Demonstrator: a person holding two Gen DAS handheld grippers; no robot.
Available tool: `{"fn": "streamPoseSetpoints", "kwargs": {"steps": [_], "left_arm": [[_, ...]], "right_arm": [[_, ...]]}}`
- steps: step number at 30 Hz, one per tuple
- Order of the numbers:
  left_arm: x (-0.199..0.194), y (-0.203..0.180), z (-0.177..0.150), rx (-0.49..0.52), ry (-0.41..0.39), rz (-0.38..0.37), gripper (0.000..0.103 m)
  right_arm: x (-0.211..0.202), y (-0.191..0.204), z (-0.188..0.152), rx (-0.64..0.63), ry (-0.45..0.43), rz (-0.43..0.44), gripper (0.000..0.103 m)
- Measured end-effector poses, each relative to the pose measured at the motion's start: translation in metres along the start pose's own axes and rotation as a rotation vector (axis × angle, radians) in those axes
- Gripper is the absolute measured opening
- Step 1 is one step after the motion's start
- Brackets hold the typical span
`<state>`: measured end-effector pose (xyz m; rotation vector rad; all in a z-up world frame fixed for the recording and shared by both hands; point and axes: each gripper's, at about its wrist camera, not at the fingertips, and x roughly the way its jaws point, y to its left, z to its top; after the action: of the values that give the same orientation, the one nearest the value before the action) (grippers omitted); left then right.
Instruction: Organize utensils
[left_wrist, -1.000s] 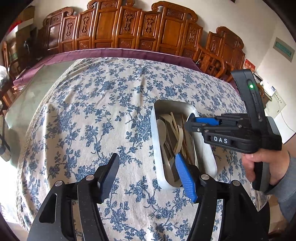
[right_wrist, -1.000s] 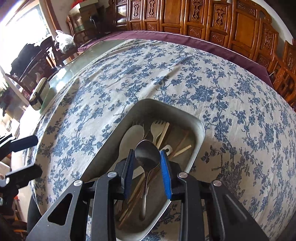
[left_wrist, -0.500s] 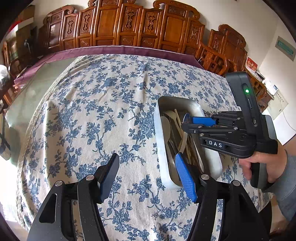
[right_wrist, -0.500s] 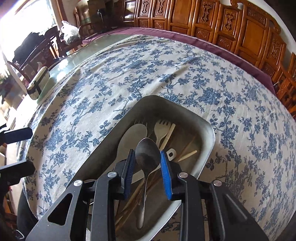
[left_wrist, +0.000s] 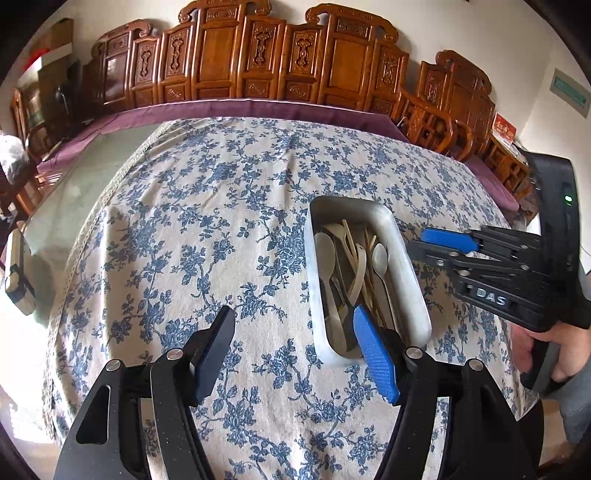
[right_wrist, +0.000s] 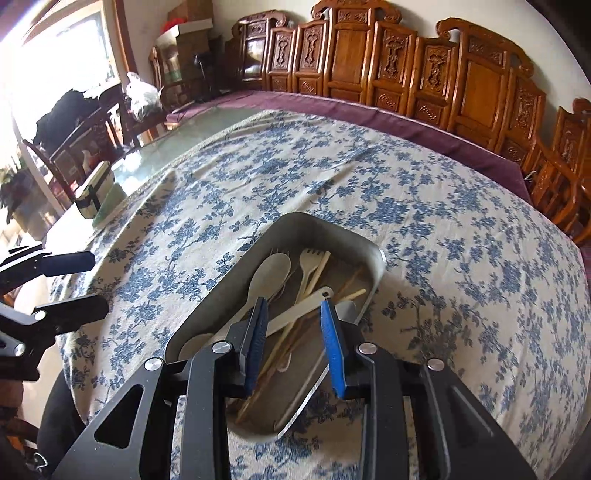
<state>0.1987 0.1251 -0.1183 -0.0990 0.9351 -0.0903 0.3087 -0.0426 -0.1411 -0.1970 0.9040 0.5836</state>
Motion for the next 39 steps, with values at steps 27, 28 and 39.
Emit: {"fn": "streamPoseSetpoints", "kwargs": {"steps": [27, 28, 39], "left_arm": [[-0.073, -0.074, -0.080, -0.003, -0.106, 0.064, 0.095], [-0.074, -0.077, -0.081, 0.001, -0.099, 0.056, 0.095], [-0.112, -0.107, -0.075, 0.049, -0.172, 0.043, 0.095]], "right_arm": [[-0.160, 0.003, -0.140, 0.179, -0.224, -0.185, 0.100], [-0.163, 0.003, -0.144, 0.185, -0.228, -0.188, 0.100], [-0.213, 0.002, -0.153, 0.209, -0.293, -0.227, 0.100]]}}
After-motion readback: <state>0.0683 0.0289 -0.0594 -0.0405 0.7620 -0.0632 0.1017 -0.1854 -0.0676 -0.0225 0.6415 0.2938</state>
